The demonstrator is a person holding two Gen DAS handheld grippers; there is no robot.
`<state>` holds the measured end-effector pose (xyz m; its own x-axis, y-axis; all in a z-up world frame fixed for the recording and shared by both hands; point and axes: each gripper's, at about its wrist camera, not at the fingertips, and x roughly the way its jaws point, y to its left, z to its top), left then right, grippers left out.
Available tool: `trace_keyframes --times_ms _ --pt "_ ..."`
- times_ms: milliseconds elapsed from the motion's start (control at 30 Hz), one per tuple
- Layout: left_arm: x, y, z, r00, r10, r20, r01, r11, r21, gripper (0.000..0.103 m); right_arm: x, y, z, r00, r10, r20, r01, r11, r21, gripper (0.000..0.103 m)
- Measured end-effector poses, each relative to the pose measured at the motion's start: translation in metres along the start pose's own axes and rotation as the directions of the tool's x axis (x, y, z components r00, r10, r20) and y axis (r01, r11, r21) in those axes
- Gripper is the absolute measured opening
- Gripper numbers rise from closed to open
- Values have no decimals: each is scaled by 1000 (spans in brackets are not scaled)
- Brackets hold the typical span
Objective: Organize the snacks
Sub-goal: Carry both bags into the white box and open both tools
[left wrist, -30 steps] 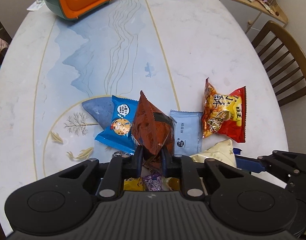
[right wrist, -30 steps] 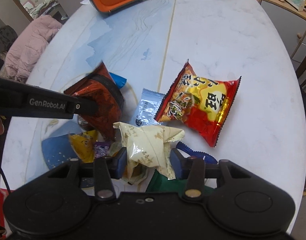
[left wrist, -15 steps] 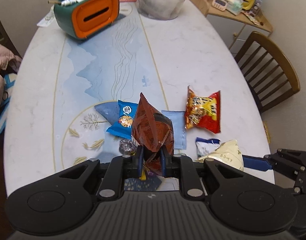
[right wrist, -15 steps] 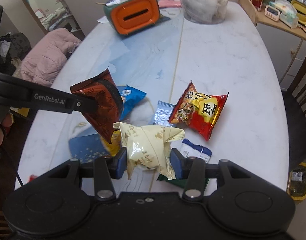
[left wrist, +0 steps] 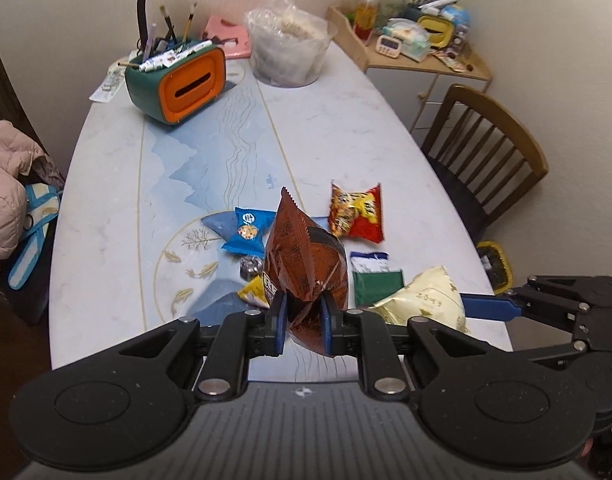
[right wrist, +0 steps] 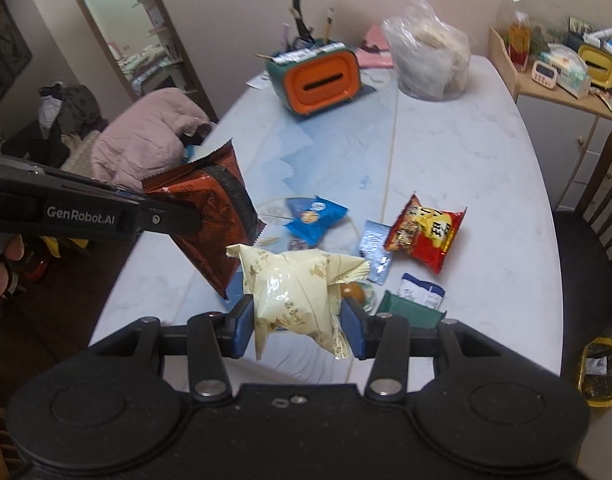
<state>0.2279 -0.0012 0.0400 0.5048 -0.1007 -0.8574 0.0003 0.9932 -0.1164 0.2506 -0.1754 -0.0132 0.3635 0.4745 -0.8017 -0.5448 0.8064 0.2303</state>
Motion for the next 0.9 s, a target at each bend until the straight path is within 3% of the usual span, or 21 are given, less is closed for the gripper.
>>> trace_keyframes --times_ms 200,433,800,900 --pt "-41 -2 -36 1000 -24 5 24 1000 11 16 -28 27 -26 1000 28 8 -28 999 -15 45" --pt "-60 -4 -84 998 -51 -21 52 998 33 16 -34 53 -64 999 41 -30 -42 999 -25 45" --pt "3 -1 -162 980 -49 -192 54 998 18 16 28 68 -143 979 -19 -204 14 1000 -24 44" --pt "20 0 -179 974 -44 -221 47 999 8 16 46 64 -158 971 -43 -237 40 999 -16 33"
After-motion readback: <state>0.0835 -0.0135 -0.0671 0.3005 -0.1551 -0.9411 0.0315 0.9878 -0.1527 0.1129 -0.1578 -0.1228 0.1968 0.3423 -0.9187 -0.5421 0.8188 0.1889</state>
